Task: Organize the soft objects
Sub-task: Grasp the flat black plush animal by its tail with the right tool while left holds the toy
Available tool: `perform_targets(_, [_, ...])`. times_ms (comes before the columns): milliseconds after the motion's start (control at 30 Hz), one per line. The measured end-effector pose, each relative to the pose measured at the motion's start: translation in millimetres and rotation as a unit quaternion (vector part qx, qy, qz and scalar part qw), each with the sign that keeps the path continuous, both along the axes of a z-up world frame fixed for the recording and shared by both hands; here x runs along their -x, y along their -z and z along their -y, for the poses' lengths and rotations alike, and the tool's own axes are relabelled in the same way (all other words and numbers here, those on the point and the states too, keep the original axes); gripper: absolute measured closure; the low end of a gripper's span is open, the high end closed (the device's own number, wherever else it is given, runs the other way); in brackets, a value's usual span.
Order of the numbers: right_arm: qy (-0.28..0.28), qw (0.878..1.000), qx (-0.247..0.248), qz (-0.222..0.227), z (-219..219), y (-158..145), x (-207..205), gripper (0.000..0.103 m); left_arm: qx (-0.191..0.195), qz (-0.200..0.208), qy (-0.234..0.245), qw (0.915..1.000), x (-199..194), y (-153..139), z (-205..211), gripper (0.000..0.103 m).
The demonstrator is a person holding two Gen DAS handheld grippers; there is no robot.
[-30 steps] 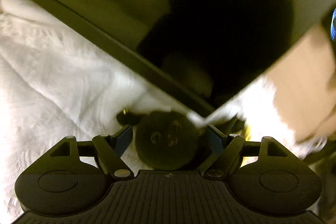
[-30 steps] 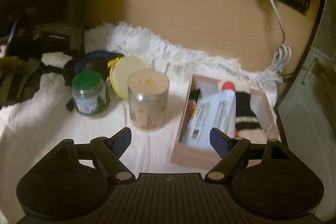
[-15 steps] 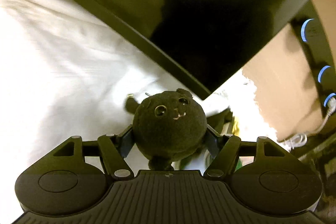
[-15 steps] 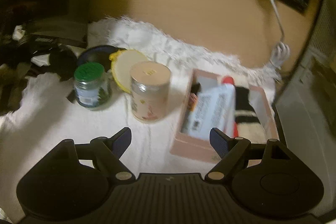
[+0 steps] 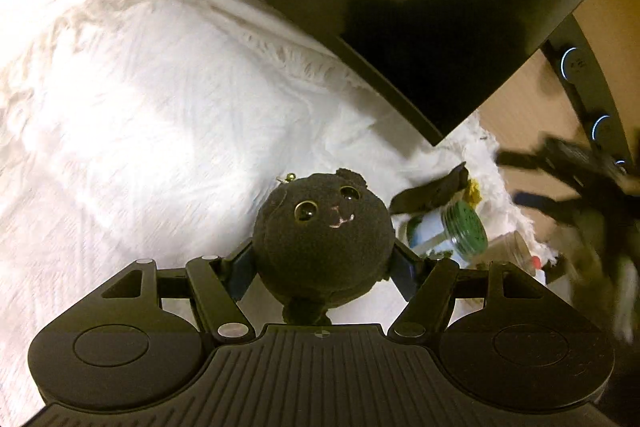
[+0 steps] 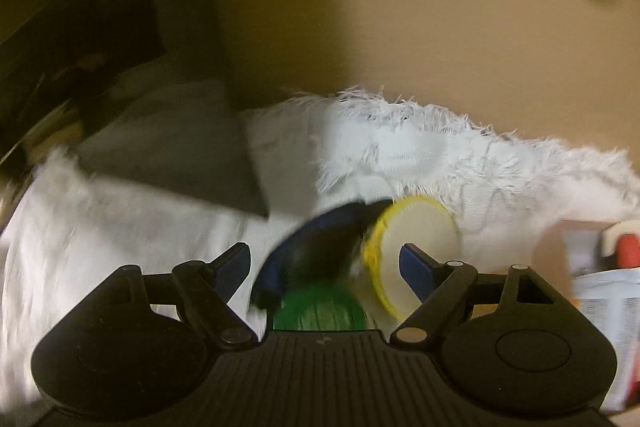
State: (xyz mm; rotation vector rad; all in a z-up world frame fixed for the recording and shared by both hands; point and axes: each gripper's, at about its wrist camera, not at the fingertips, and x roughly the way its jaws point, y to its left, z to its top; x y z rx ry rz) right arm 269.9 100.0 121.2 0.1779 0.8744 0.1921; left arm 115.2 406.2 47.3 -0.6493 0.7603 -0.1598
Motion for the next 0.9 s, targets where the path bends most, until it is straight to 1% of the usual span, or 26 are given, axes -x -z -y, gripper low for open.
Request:
perform_targets(33, [0.021, 1.000, -0.008, -0.010, -2.0, 5.2, -13.5, 0.029, 0.000, 0.000, -0.001, 1.0000, 1.1, 1.0, -1.1, 0.030])
perform_targets(100, [0.051, 0.998, -0.030, -0.034, -0.7, 15.5, -33.6, 0.037, 0.001, -0.001, -0.003, 1.0000, 4.1, 3.0, -2.8, 0.030])
perform_targets(200, [0.061, 0.995, -0.038, -0.064, -1.3, 30.8, -55.7, 0.049, 0.004, 0.001, -0.008, 1.0000, 8.8, 4.2, -6.3, 0.030])
perform_targets(267, [0.054, 0.995, -0.033, -0.080, -4.2, 38.5, -64.6, 0.072, 0.007, 0.002, -0.011, 0.9999, 9.8, 4.6, -10.0, 0.030])
perform_targets(300, [0.043, 0.995, -0.035, -0.083, -6.0, 40.2, -65.9, 0.078, 0.007, 0.002, -0.012, 0.9999, 10.2, 4.4, -12.6, 0.030])
perform_targets(333, [0.033, 0.995, -0.037, -0.086, -8.6, 38.9, -64.6, 0.083, 0.008, 0.002, -0.013, 0.9999, 10.7, 4.2, -14.8, 0.030])
perform_targets(400, [0.011, 0.995, -0.036, -0.088, -16.2, 30.9, -57.3, 0.088, 0.011, 0.004, -0.015, 0.9998, 10.3, 3.3, -17.8, 0.030])
perform_targets(433, [-0.009, 0.995, -0.045, -0.088, -20.0, 26.4, -52.2, 0.097, 0.012, 0.004, -0.015, 0.9998, 9.8, 3.0, -18.0, 0.030])
perform_targets(467, [-0.027, 0.994, -0.057, -0.089, -23.1, 22.1, -46.3, 0.100, 0.012, 0.005, -0.015, 0.9998, 9.2, 2.6, -18.4, 0.030])
perform_targets(600, [-0.076, 0.988, -0.105, -0.089, -34.0, 4.6, -17.4, 0.099, 0.014, 0.008, -0.012, 0.9998, 4.3, 0.6, -15.9, 0.030])
perform_targets(667, [-0.088, 0.988, -0.099, -0.080, -38.8, 1.4, -7.9, 0.097, 0.013, 0.011, -0.009, 0.9998, 3.2, -1.2, -13.5, 0.030])
perform_targets(733, [-0.093, 0.990, -0.078, -0.067, -39.3, 1.9, -2.4, 0.093, 0.013, 0.012, -0.004, 0.9998, 3.7, -2.6, -11.3, 0.030])
perform_targets(800, [-0.088, 0.993, -0.051, -0.057, -34.6, 4.7, 2.1, 0.081, 0.012, 0.012, -0.001, 0.9999, 5.7, -3.4, -9.7, 0.030])
perform_targets(867, [-0.084, 0.995, -0.022, -0.040, -32.7, 8.0, 5.8, 0.061, 0.014, 0.010, -0.001, 0.9999, 7.6, -1.7, -9.9, 0.029])
perform_targets(900, [-0.087, 0.996, -0.001, -0.023, -31.3, 8.9, 8.8, 0.056, 0.016, 0.007, -0.002, 0.9998, 8.3, -0.1, -10.0, 0.029])
